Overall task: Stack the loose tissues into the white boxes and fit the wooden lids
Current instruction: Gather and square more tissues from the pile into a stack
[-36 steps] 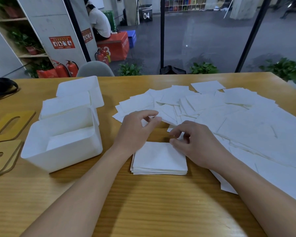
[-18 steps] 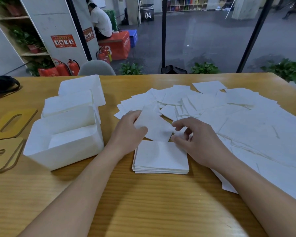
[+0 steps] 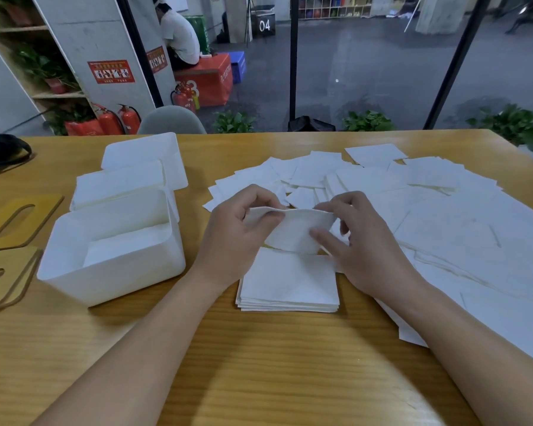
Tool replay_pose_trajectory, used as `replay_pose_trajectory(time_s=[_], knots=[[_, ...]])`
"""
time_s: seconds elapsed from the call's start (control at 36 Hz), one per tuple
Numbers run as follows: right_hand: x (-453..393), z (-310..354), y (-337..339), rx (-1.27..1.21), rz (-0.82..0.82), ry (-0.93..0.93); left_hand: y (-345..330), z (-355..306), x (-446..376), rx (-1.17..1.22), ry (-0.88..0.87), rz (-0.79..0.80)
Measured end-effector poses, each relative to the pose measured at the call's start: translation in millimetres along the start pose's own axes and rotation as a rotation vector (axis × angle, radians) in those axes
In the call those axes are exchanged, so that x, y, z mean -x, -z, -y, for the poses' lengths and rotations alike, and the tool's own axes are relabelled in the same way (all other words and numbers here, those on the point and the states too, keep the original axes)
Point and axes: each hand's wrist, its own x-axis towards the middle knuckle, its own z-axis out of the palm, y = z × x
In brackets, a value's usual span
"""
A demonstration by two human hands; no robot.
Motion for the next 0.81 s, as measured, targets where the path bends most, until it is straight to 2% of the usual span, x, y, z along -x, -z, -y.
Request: replay_pose_trajectory(time_s=[0.11,0.28,0.33,0.39,0.47,0.53,0.81], knots=[[-0.7,7.8,6.6,-0.068,-0.094,0.073,2.6,-0.7,2.4,0.059,-0.023,0.048],[-0.4,13.5,16.8,-0.374,-0.044,0.037,23.1,-0.3,-4.2,-0.002,-0.002,0.188],[-1.3,12.5,18.3,-0.423,-0.047,0.02,32.7,1.7,-7.4,-0.014,0.063,0.276],[-3.0,6.4,19.6,-0.445,0.02,-0.041,39.5,4.6,-8.1,-0.024,0.17,0.368],[-3.4,-1.6,20.0,-0.361,0.268,-0.138,42.4,7.6,-5.8,-0.136,0.265,0.483],[-1.8,-2.4,18.4,-0.257,0.367,-0.144,40.3,8.4,-4.4,-0.165,0.308,0.519],[2.6,-3.1,9.0,-0.03,0.341,-0.101,36.7,9.3,-1.6,-0.346,0.266,0.541]])
